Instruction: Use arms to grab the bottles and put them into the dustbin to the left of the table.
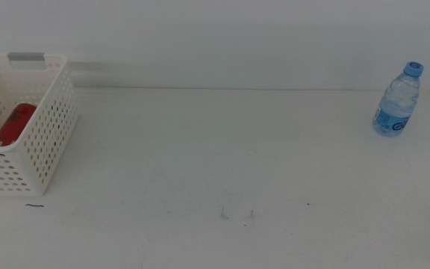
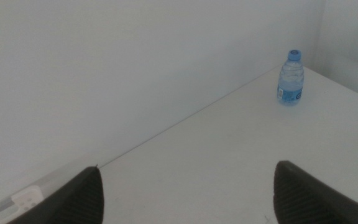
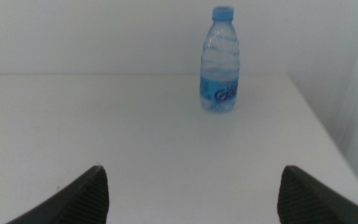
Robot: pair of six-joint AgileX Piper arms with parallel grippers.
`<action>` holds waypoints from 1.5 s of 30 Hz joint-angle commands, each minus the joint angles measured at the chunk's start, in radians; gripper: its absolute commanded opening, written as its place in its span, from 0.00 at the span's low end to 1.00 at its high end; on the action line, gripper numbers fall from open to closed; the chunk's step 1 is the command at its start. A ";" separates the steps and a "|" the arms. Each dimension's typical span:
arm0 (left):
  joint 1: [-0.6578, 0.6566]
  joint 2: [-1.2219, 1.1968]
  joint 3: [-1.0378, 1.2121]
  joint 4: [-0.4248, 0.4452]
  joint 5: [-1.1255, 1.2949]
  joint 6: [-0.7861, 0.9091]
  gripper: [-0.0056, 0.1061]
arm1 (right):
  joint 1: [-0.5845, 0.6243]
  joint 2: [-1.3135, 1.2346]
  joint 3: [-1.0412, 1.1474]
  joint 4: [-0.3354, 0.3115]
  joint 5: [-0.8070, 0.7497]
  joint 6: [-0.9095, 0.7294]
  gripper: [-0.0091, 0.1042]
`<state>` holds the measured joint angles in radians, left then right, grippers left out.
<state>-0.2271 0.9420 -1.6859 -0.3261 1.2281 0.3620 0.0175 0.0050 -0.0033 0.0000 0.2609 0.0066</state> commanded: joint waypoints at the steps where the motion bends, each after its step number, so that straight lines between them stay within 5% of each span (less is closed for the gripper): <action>1: -0.003 -0.001 0.000 -0.004 -0.007 -0.011 0.89 | -0.008 -0.005 0.003 -0.040 -0.072 -0.007 0.88; 7: -0.003 -0.001 0.000 -0.002 -0.007 -0.011 0.89 | -0.008 0.017 0.003 -0.012 -0.302 0.024 0.88; 20: -0.003 -0.005 0.000 0.008 -0.007 -0.011 0.89 | -0.008 0.757 -0.062 0.140 -0.737 -0.023 0.88; 30: -0.003 -0.011 0.000 0.008 -0.007 -0.011 0.89 | -0.008 1.064 -0.062 0.128 -1.020 0.005 0.88; 45: -0.003 -0.011 0.000 0.008 -0.007 -0.011 0.89 | -0.008 1.454 -0.387 0.118 -1.035 -0.070 0.88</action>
<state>-0.2271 0.9403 -1.6859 -0.3203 1.2281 0.3620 0.0175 1.4206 -0.3524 0.1259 -0.7803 -0.0368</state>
